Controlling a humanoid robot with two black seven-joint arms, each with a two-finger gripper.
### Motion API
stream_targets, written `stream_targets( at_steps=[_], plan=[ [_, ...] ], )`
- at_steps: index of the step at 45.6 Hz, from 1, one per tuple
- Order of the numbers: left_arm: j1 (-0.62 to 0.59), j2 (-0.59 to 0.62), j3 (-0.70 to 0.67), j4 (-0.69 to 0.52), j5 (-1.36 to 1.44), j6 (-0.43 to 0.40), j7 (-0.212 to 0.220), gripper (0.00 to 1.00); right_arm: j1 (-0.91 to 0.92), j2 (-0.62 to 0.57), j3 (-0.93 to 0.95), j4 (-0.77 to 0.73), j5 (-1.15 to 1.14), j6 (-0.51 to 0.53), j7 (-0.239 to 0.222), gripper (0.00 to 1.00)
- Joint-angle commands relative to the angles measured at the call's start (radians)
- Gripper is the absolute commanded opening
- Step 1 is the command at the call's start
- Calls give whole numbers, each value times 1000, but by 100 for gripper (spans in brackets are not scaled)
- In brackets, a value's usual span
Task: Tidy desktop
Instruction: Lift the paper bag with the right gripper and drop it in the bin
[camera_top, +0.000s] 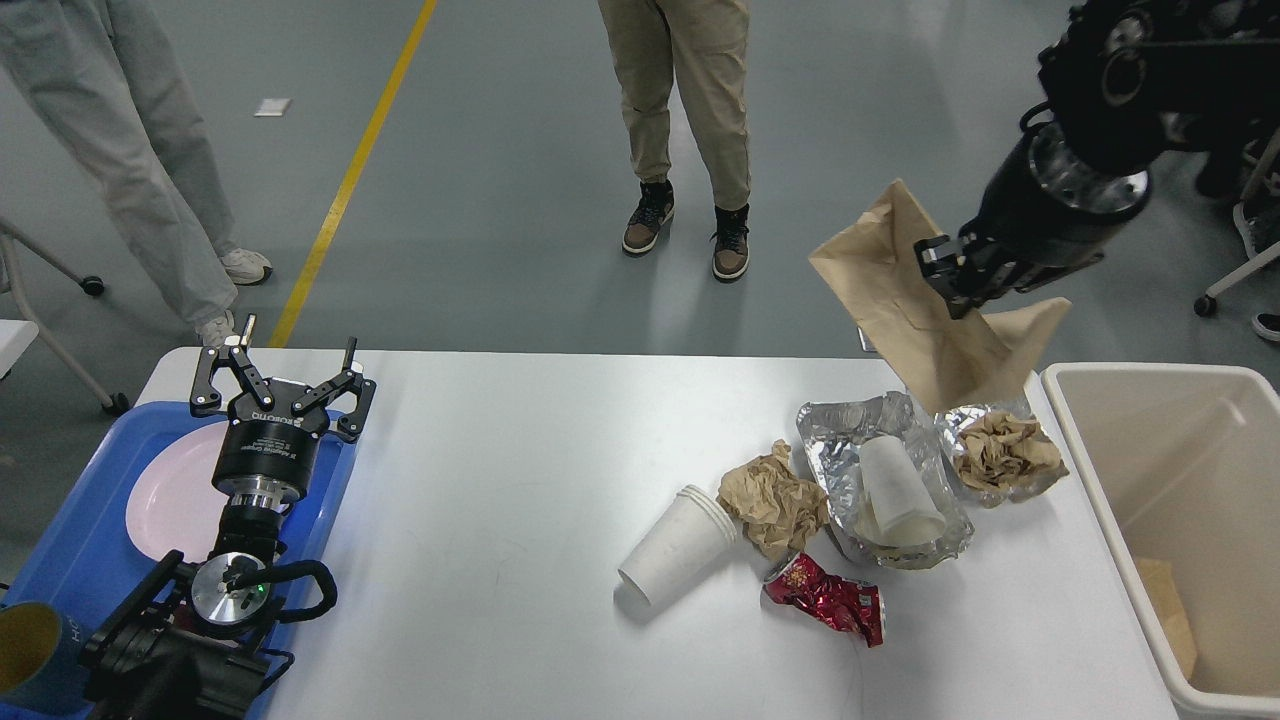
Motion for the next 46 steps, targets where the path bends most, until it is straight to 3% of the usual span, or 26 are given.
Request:
stream_targets(
  at_steps=[1, 8, 16, 24, 29, 35, 46],
  plan=[
    [0, 0, 0, 0, 0, 0, 0, 96, 148, -14, -180, 140, 9, 0, 96, 0],
    [0, 0, 0, 0, 0, 0, 0, 96, 240, -11, -339, 229, 71, 2, 127, 0],
    [2, 0, 0, 0, 0, 0, 0, 96, 245, -19, -460, 231, 89, -24, 150, 0],
    [2, 0, 0, 0, 0, 0, 0, 96, 205, -101, -555, 222, 82, -121, 163, 0],
    [2, 0, 0, 0, 0, 0, 0, 96, 76, -232, -557, 159, 52, -196, 158, 0],
    [2, 0, 0, 0, 0, 0, 0, 96, -118, -385, -511, -16, -14, -211, 155, 0],
    [2, 0, 0, 0, 0, 0, 0, 96, -744, -468, -106, -375, -17, -266, 155, 0]
  ],
)
